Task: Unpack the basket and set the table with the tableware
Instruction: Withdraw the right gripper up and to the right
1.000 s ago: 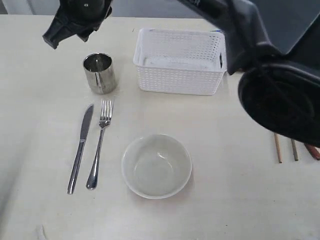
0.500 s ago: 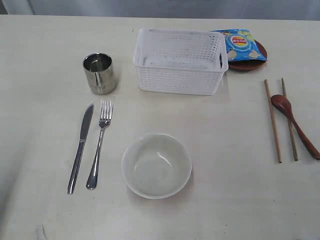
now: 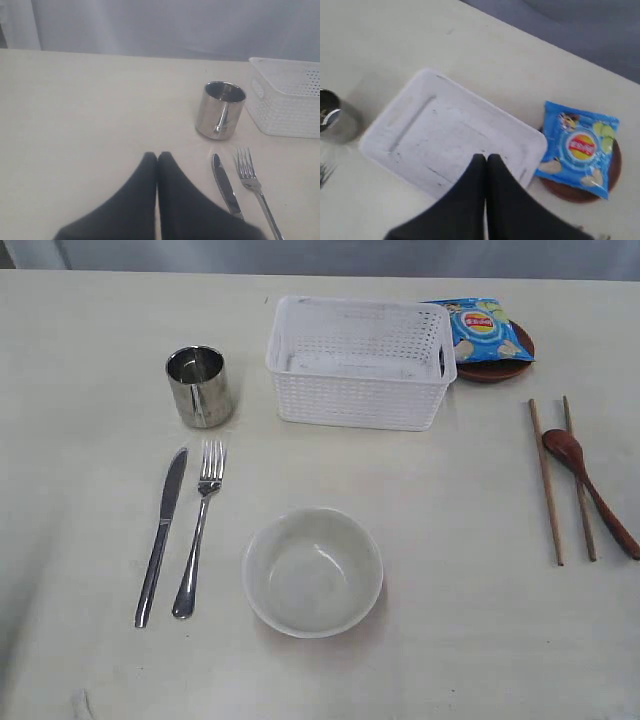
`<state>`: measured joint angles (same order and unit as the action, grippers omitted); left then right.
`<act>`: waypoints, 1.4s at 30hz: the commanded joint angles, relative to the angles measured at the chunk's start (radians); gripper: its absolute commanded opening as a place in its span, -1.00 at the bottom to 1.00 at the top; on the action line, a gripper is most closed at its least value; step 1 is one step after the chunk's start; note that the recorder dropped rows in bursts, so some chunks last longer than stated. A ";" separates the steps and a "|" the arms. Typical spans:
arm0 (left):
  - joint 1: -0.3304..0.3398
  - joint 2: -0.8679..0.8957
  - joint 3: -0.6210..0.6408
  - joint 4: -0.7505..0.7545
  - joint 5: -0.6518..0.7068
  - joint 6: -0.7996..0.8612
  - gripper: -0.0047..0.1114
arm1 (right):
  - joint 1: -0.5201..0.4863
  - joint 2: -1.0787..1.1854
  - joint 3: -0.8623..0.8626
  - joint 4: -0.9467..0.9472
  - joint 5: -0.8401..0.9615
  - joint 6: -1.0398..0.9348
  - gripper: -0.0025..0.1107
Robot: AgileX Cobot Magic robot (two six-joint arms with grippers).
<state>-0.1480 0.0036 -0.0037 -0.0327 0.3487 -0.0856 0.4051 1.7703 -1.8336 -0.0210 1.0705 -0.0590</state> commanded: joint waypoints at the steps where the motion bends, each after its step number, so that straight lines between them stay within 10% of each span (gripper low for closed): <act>1: -0.005 -0.004 0.004 0.001 -0.002 0.003 -0.92 | -0.178 -0.023 0.141 0.091 -0.069 -0.017 -0.96; 9: -0.005 -0.004 0.004 0.001 -0.002 0.003 -0.92 | -0.264 -0.021 0.380 0.146 -0.206 -0.037 -0.96; 26: -0.005 -0.004 0.004 0.001 -0.002 0.003 -0.92 | -0.311 -0.101 0.432 0.101 0.072 0.043 -0.96; 42: -0.005 -0.004 0.004 0.001 -0.002 0.003 -0.92 | 0.154 -0.281 0.614 0.280 -0.020 -0.138 -0.96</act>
<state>-0.1480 0.0036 -0.0037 -0.0327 0.3487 -0.0856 0.5074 1.4995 -1.2237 0.2645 1.0668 -0.1830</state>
